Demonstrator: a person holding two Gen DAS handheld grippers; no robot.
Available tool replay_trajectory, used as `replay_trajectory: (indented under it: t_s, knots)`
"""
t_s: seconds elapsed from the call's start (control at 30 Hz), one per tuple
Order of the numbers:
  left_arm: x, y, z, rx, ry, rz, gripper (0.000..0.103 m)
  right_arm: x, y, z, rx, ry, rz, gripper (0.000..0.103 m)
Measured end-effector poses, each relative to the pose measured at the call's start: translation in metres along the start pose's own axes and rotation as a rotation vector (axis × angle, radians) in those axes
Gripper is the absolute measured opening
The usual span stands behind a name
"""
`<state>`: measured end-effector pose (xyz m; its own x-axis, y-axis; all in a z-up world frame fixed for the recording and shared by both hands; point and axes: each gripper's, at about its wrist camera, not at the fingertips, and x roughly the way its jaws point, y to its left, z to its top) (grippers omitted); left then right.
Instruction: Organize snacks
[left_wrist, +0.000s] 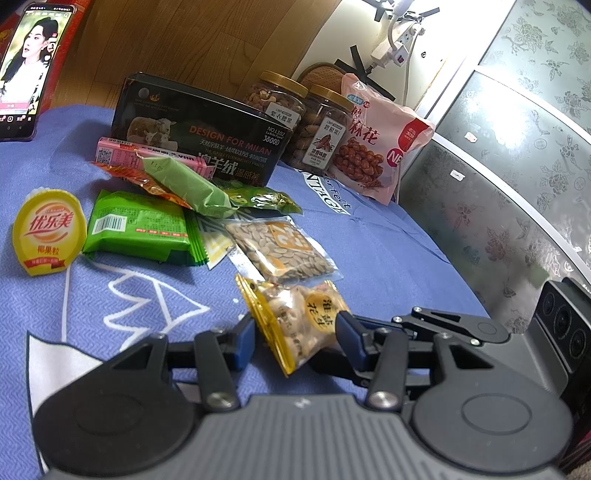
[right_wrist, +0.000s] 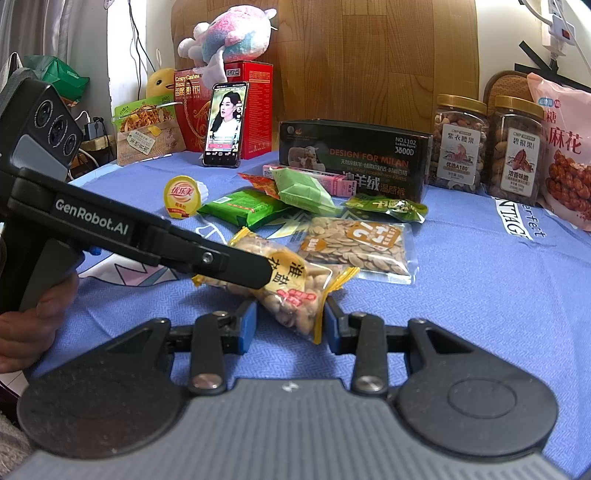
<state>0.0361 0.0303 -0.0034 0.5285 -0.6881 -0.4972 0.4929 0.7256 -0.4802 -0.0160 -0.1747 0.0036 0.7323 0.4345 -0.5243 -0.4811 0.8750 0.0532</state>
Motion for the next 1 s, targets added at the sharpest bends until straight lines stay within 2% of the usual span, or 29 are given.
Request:
replay_trajectory:
  t_s: [0.63,0.77,1.0]
  knots:
    - [-0.005,-0.006,0.003,0.013,-0.03,-0.006,0.046,-0.004,0.004,0.005,-0.01,-0.037,-0.028,0.04]
    - [-0.012,-0.01,0.027,0.026,-0.067,-0.026,0.046,-0.005,0.0,0.026,-0.038,-0.098,-0.048,0.039]
    - [-0.006,-0.018,0.113,0.166,-0.168,0.036,0.046,0.029,-0.029,0.095,-0.117,-0.216,-0.108,0.039]
